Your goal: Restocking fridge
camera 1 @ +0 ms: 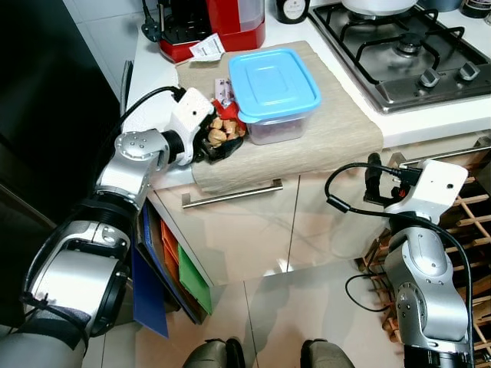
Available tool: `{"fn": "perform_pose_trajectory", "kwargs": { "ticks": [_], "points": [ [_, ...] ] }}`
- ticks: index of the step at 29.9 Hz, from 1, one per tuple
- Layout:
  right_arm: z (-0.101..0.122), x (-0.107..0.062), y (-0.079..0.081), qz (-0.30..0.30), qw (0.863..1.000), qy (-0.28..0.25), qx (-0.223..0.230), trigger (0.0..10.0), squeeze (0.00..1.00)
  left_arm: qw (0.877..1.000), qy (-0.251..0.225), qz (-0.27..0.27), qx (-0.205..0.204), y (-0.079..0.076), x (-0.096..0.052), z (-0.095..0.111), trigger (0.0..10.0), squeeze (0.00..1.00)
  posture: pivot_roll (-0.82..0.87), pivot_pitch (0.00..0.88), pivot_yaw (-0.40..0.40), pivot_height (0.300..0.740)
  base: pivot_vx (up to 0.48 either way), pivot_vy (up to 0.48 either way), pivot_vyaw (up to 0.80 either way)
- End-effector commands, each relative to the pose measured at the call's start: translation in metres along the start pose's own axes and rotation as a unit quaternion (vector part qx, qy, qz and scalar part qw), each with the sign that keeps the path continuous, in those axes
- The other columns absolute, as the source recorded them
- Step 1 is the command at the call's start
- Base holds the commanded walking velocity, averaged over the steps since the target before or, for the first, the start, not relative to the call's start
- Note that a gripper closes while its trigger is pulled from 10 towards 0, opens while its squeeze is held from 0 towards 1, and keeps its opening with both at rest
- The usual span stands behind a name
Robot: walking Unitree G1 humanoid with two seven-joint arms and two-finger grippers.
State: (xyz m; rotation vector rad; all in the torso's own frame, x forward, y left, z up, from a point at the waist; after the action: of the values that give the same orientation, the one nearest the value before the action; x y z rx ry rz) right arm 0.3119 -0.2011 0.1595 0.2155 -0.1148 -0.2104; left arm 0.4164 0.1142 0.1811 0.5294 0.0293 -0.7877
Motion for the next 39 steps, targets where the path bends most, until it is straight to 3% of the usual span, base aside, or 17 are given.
{"fn": "perform_pose_trajectory", "kwargs": {
  "ticks": [1,11,15,20,24,25,26,29,31,32,33,35,36,39],
  "points": [
    [-0.001,0.002,0.003,0.005,1.0,0.004,-0.002,10.0,0.0,0.994,0.09,-0.046,-0.028,-0.033,-0.001,-0.05,0.0,0.0,-0.2,0.124,0.115,0.74,0.0,0.0,0.0],
    [-0.002,0.008,0.01,0.016,1.0,0.005,0.002,10.0,0.0,0.997,0.07,0.009,-0.022,-0.022,-0.004,-0.05,0.0,0.0,-0.18,0.108,0.104,0.74,0.0,0.0,0.0],
    [-0.003,0.009,0.009,0.014,1.0,0.003,0.002,10.0,0.0,0.991,0.058,0.096,-0.078,0.0,-0.008,-0.049,0.0,0.0,-0.19,0.093,0.116,0.74,0.0,0.0,0.0],
    [-0.003,0.012,0.006,0.007,1.0,0.002,0.006,10.0,0.0,0.987,0.041,0.127,-0.089,0.003,-0.011,-0.046,0.0,0.0,-0.19,0.075,0.11,0.74,0.0,0.0,0.0],
    [-0.003,0.015,0.007,0.013,1.0,0.001,0.003,10.0,0.0,0.978,-0.012,0.173,-0.116,0.019,-0.015,-0.026,0.0,0.0,-0.19,0.045,0.102,0.74,0.0,0.0,0.0],
    [-0.002,0.018,0.004,0.013,1.0,0.0,0.001,10.0,0.0,0.97,-0.049,0.208,-0.112,0.034,-0.024,-0.008,0.0,0.0,-0.18,0.033,0.096,0.74,0.0,0.0,0.0],
    [-0.002,0.019,0.004,0.013,1.0,0.0,0.001,10.0,0.0,0.967,-0.068,0.217,-0.114,0.04,-0.028,0.001,0.0,0.0,-0.18,0.021,0.092,0.74,0.0,0.0,0.0],
    [-0.002,0.022,0.004,0.015,1.0,-0.002,0.001,10.0,0.0,0.961,-0.1,0.23,-0.12,0.047,-0.034,0.016,0.0,0.0,-0.17,0.0,0.087,0.74,0.0,0.0,0.0],
    [0.001,0.028,0.01,0.025,1.0,-0.007,0.002,10.0,0.0,0.948,-0.172,0.242,-0.116,0.056,-0.046,0.051,0.0,0.0,-0.16,0.0,0.08,0.74,0.0,0.0,0.0],
    [0.001,0.028,0.01,0.025,1.0,-0.007,0.002,10.0,0.0,0.948,-0.172,0.242,-0.116,0.056,-0.046,0.051,0.0,0.0,-0.16,0.0,0.08,0.74,0.0,0.0,0.0],
    [0.002,0.031,0.013,0.029,1.0,-0.01,0.003,10.0,0.0,0.937,-0.208,0.257,-0.109,0.06,-0.052,0.069,0.0,0.0,-0.15,0.0,0.076,0.74,0.0,0.0,0.0],
    [0.002,0.033,0.013,0.03,0.999,-0.011,0.004,10.0,0.0,0.932,-0.221,0.266,-0.11,0.062,-0.055,0.075,0.0,0.0,-0.15,0.0,0.075,0.74,0.0,0.0,0.0],
    [0.007,0.036,0.017,0.036,0.999,-0.022,0.004,10.0,0.0,0.919,-0.255,0.279,-0.114,0.059,-0.058,0.092,0.0,0.0,-0.15,0.0,0.073,0.74,0.0,0.0,0.0],
    [0.012,0.039,0.019,0.042,0.999,-0.033,0.003,10.0,0.0,0.917,-0.274,0.276,-0.092,0.045,-0.057,0.106,0.0,0.0,-0.15,0.0,0.07,0.74,0.0,0.0,0.0]
  ]
}}
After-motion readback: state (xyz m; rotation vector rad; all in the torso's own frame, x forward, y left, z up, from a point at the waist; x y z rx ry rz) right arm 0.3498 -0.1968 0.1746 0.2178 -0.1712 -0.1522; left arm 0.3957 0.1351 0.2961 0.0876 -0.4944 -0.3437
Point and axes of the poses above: a point about 5 cm out from each wrist's last joint towards the gripper, its own x axis pointing out of the wrist towards the gripper, its own z axis along the axis of the wrist's last joint, y = z × x, the point moved 4 cm from there along x, pointing out of the wrist towards the gripper, and after that the axes turned 9 degrees about x, right-handed, at the moved point
